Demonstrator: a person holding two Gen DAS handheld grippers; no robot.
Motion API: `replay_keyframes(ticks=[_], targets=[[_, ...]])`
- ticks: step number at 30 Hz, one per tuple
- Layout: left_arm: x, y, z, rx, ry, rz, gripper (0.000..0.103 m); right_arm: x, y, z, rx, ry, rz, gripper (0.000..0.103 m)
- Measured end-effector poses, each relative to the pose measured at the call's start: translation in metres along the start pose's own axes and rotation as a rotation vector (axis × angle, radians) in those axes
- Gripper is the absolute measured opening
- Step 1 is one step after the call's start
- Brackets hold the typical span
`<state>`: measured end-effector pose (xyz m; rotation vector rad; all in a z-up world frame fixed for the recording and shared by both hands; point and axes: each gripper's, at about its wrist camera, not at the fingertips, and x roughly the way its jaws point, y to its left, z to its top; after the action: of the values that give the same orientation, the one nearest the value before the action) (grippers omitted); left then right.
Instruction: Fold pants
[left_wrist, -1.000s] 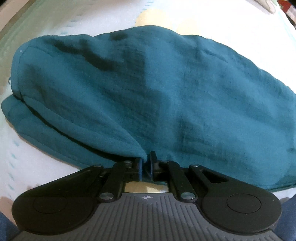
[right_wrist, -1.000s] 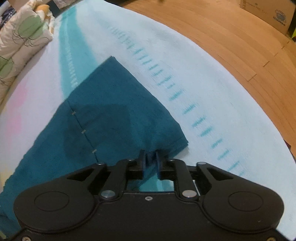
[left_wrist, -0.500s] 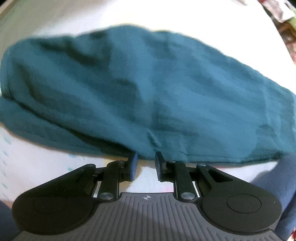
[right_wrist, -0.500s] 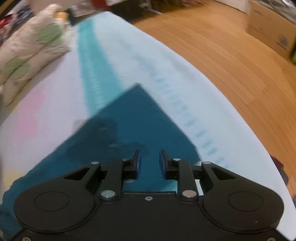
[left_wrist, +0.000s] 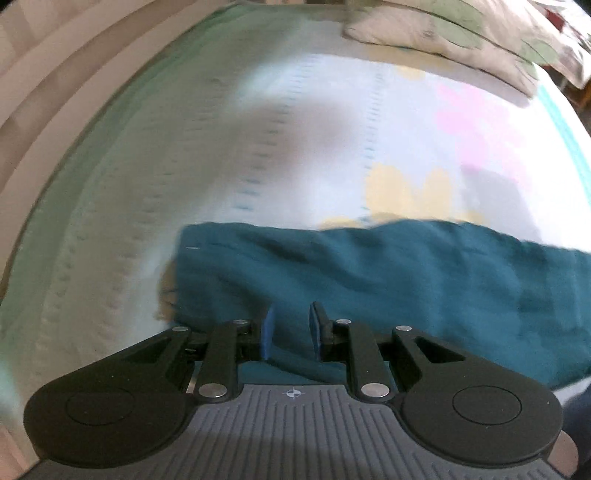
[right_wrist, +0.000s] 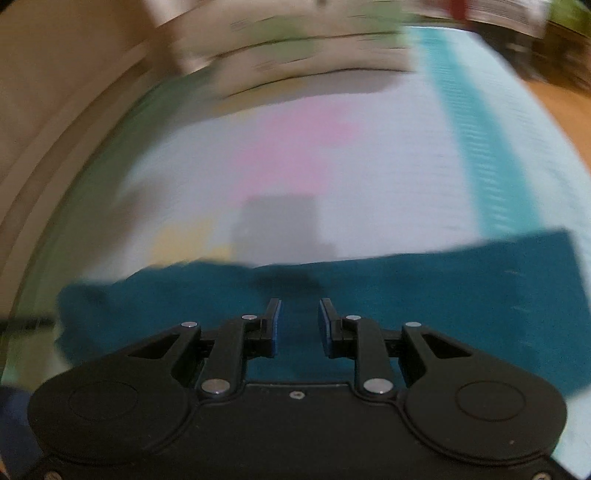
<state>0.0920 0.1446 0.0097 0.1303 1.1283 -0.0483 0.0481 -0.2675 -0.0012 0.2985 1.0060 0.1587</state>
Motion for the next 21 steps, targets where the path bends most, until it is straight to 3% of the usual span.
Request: replay_keyframes(ticks=[3, 7, 10, 16, 21], targets=[[0.003, 0.03, 0.009, -0.07, 0.015, 0.009, 0.02, 0.03, 0.054, -0.007, -0.132, 0.036, 0.094, 0.034], [0.0, 0.07, 0.018, -0.177, 0.01, -0.08, 0.02, 0.064, 0.125, -0.024, -0.311, 0.066, 0.199, 0.034], [-0.013, 0.092, 0.022, -0.197, -0.028, -0.091, 0.02, 0.085, 0.168, -0.041, -0.436, 0.09, 0.268, 0.034], [-0.037, 0.136, 0.026, -0.218, -0.093, 0.0, 0.02, 0.121, 0.228, -0.067, -0.611, 0.092, 0.369, 0.034], [-0.018, 0.14, 0.02, -0.222, -0.078, 0.031, 0.02, 0.155, 0.257, -0.078, -0.687, 0.113, 0.396, 0.034]])
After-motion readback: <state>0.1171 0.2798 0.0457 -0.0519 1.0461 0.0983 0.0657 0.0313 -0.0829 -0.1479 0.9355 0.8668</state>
